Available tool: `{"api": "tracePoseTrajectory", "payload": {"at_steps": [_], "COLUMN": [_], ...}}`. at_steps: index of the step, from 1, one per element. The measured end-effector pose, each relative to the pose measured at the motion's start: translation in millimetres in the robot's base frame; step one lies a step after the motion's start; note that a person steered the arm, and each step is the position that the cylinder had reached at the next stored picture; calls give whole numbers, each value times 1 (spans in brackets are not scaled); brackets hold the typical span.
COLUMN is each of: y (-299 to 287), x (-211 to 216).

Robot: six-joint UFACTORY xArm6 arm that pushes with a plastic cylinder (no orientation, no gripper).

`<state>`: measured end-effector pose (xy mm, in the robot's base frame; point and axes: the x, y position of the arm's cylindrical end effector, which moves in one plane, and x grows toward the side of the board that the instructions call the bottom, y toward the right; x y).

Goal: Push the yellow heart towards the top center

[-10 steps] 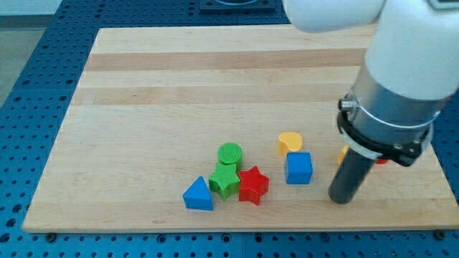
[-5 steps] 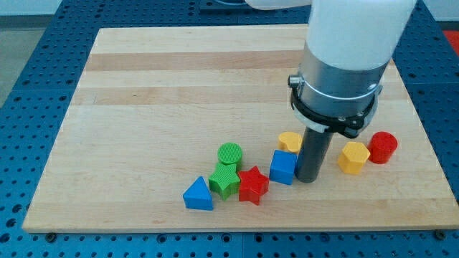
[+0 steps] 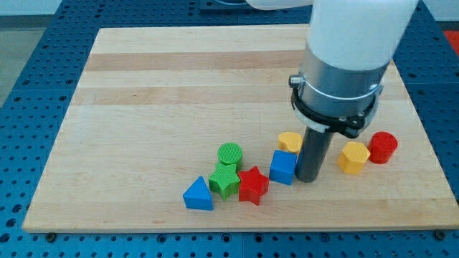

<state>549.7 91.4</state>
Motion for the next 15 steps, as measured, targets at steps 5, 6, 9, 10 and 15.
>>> {"api": "tracePoseTrajectory", "payload": {"at_steps": [5, 6, 9, 10, 15], "y": [-26, -28, -86, -134, -182], "x": [-122, -171, -150, -177, -241]}}
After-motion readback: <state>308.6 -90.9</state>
